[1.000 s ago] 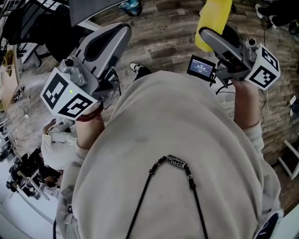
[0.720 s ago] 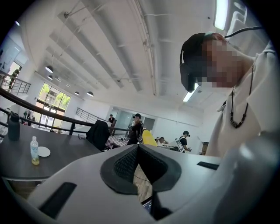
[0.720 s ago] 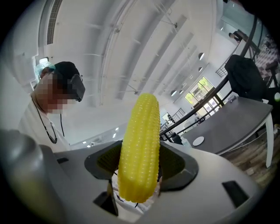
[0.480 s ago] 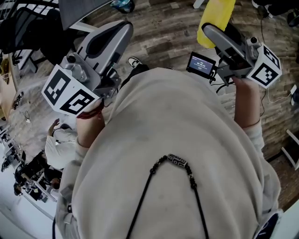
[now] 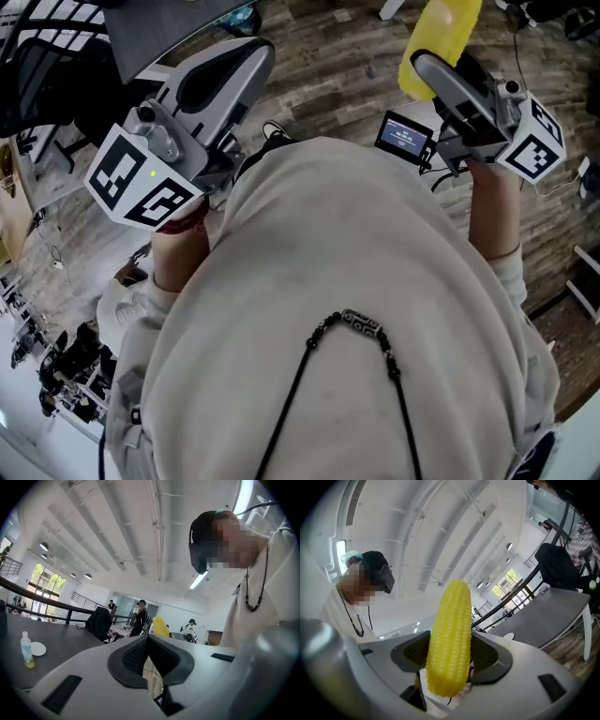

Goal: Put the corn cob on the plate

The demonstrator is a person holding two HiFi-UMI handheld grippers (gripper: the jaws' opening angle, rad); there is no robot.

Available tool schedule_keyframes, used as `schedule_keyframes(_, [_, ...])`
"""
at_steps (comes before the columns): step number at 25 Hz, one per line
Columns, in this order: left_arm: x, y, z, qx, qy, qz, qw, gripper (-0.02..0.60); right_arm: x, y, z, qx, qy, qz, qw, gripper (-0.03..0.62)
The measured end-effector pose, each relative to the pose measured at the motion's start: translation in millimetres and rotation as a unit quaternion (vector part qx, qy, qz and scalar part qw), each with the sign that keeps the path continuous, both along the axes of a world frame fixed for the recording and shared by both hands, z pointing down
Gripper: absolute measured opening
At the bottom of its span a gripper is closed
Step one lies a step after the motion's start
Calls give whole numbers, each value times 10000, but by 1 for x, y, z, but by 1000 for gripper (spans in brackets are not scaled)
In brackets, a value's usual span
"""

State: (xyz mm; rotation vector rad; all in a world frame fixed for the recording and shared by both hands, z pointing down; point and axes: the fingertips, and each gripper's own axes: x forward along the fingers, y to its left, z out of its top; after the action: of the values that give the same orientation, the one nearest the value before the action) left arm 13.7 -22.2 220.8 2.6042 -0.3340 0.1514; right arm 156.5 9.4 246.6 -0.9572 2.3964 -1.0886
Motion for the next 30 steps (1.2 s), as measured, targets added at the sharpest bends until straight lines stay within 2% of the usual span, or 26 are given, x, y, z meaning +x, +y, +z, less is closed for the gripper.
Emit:
schedule_keyframes(2, [5,-6,4,-28,42,87,10000,0,4,-1,-3,40,82,63,9999,272])
schedule_keyframes(5, [4,-13,-15,42,145,298,9994,0,1,-10,-28,128,197,197,9995,272])
schedule_keyframes(9, [5,-16,-28,149,208,600,9979,0,0,-16,-43,156,87,405,9990,272])
schedule_keyframes(13, [-1,-14,-37,277,235,736,9966,2,-4,-18,-50,193,75,398,9990,272])
schedule_keyframes(18, [-13,0,-37,425,177,506,9977,0,-10,-15,-53,270,-11,161,9995,272])
schedule_keyframes(22, [-36,9,-45,427,108,191,9988,0,-29,-22,-75,400,-67,-141,9991,272])
schedule_keyframes(27, [-55,21,-66,465,317,-82,9984,1,-52,-24,-105,530,0,-286,9982,272])
schedule_keyframes(30, [-65,31,-73,471,296,-268,9981,2,-66,-23,-116,565,-70,-514,9971,272])
